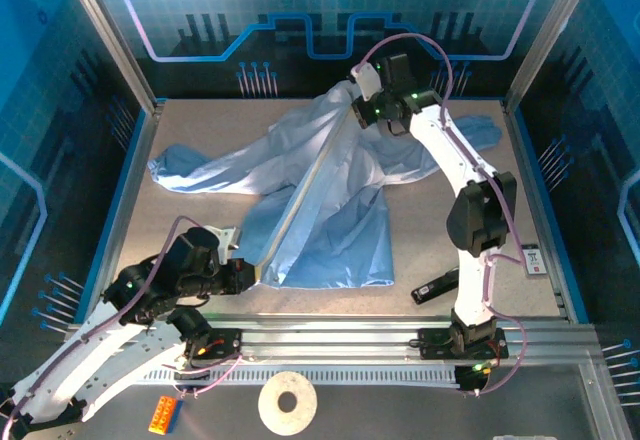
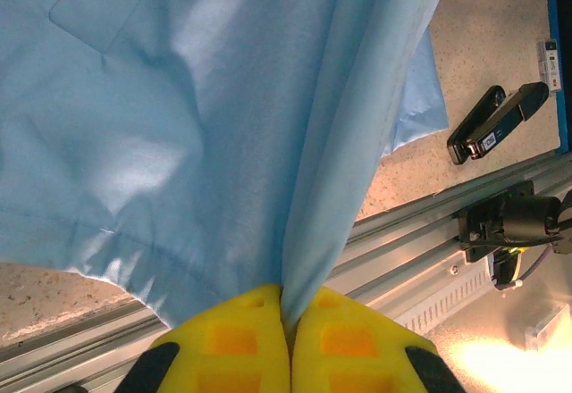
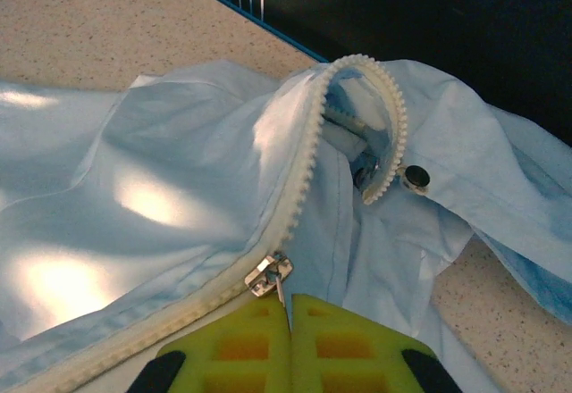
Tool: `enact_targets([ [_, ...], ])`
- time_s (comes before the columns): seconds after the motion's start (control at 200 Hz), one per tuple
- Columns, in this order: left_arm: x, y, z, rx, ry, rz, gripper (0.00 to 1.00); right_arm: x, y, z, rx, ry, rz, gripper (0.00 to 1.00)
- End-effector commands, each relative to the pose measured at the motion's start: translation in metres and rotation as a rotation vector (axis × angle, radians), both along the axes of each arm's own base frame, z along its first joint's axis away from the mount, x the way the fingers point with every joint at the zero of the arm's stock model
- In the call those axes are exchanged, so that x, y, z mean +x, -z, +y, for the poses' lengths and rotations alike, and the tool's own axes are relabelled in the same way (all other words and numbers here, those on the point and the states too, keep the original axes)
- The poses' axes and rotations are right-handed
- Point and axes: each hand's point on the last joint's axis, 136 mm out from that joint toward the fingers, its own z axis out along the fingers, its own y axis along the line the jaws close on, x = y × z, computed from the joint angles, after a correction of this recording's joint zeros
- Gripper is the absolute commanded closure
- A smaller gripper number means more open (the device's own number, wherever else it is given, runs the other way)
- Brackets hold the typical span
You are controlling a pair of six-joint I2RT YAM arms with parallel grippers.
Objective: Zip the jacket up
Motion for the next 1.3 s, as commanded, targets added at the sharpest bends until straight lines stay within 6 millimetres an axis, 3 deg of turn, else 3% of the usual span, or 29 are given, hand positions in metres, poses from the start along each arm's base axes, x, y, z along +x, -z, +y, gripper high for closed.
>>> enact_targets([
  [0.0, -0.019, 0.006, 0.012, 0.032, -0.007, 0.083, 1.0, 0.033, -0.026, -0.041, -0.022, 0.112, -0.107, 1.0],
  [0.365, -0.022, 0.002, 0.019, 0.039, -0.026, 0.072, 1.0, 0.044, -0.019, -0.044, -0.024, 0.125, -0.09, 1.0],
  [1.041, -0.027, 0.006, 0.027, 0.047, -0.058, 0.087, 1.0, 0.061, -0.035, -0.05, -0.024, 0.131, -0.119, 1.0],
  [1.296, -0.031, 0.008, 0.031, 0.053, -0.071, 0.104, 1.0, 0.067, -0.032, -0.056, -0.021, 0.144, -0.117, 1.0],
])
